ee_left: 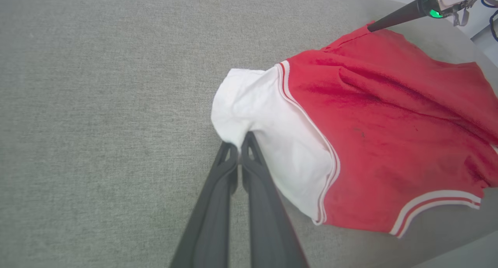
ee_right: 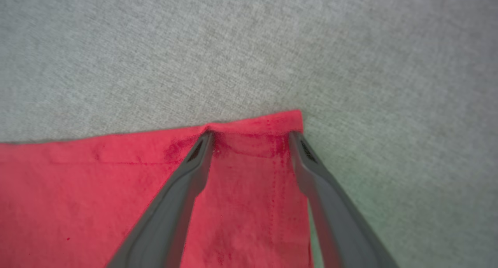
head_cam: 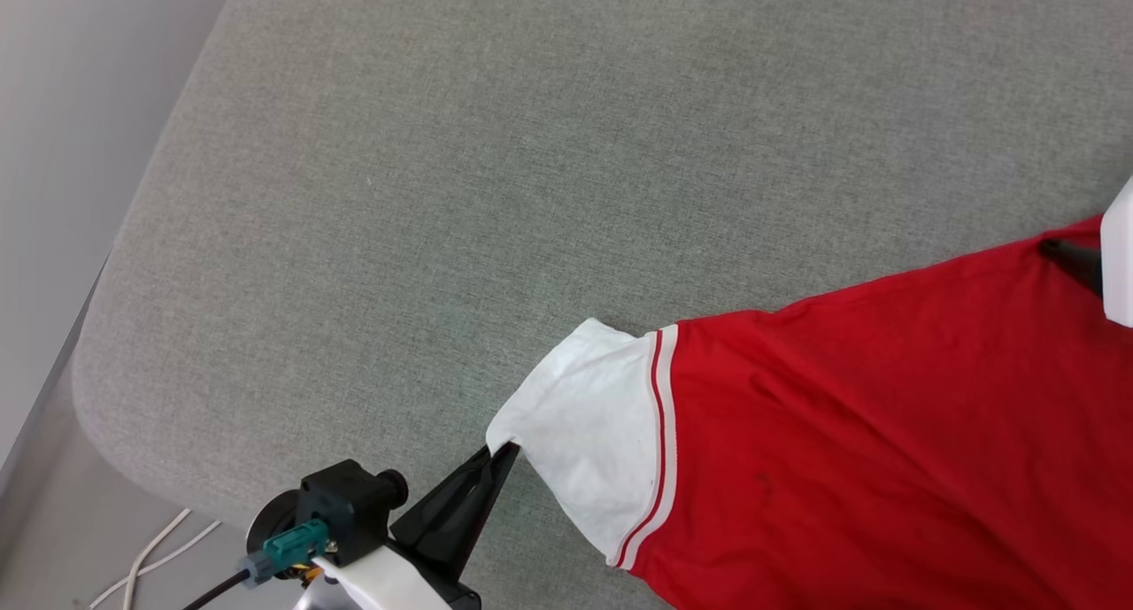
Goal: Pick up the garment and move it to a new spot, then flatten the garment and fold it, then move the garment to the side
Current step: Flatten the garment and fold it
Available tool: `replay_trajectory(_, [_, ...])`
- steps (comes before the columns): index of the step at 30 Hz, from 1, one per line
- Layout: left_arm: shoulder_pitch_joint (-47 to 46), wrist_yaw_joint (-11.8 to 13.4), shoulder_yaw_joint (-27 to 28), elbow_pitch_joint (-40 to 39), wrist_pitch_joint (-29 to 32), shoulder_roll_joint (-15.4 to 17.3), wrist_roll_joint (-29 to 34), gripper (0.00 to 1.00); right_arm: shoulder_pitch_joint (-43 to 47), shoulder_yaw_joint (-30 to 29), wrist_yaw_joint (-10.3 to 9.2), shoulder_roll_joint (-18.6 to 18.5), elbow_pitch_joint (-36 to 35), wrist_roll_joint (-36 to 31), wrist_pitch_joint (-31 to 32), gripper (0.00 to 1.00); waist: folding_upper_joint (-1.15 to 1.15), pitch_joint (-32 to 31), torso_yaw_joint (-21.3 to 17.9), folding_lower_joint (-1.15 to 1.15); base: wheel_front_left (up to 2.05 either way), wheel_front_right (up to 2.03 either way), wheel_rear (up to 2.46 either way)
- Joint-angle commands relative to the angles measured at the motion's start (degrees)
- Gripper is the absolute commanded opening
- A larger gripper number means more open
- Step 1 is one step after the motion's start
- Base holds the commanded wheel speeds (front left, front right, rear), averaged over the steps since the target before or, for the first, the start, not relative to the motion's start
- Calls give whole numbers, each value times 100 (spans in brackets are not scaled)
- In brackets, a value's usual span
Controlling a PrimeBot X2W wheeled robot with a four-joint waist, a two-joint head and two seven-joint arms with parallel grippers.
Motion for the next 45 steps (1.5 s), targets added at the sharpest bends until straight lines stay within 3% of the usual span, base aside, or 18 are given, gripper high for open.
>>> replay_trajectory(1, [-82, -37, -24, 39, -43, -52, 27, 0, 169, 125, -3, -4, 270, -44, 21, 100, 0, 91, 95, -1, 0, 0, 0])
replay_trajectory(4, [-92, -53, -43, 76, -59, -70, 22, 0, 296, 235, -4, -14, 403, -6, 96, 100, 0, 111, 120, -1, 0, 0, 0])
replay_trajectory(5, [-106, -55, -52, 94, -62, -79, 22, 0, 353, 274, -4, -18, 448, 12, 105, 86, 0, 116, 130, -1, 0, 0, 0])
replay_trajectory(7, [-126, -66, -56, 132, -70, -89, 11, 0, 437, 344, -4, -24, 492, 56, 59, 0, 0, 106, 137, -1, 0, 0, 0])
replay_trajectory(16, [-111, -17, 53, 179, -115, 48, -11, 0, 416, 368, -1, -43, 482, 333, -449, 0, 0, -322, -93, -1, 0, 0, 0])
replay_trajectory(28, [142, 220, 369, -112, -219, 402, -15, 0, 379, 582, -2, -159, 247, 734, -1549, 0, 0, -1460, -757, -1, 0, 0, 0])
replay_trajectory(37, [39, 580, 851, -654, -388, 670, 131, 0, 435, 758, -2, -375, -646, 1012, -2174, 0, 0, -2186, -1418, -1, 0, 0, 0])
replay_trajectory(45, [-535, 852, 1583, -1262, -487, 975, 250, 0, 365, 377, -2, -359, -1734, 1079, -2410, 0, 0, -2369, -1972, -1, 0, 0, 0])
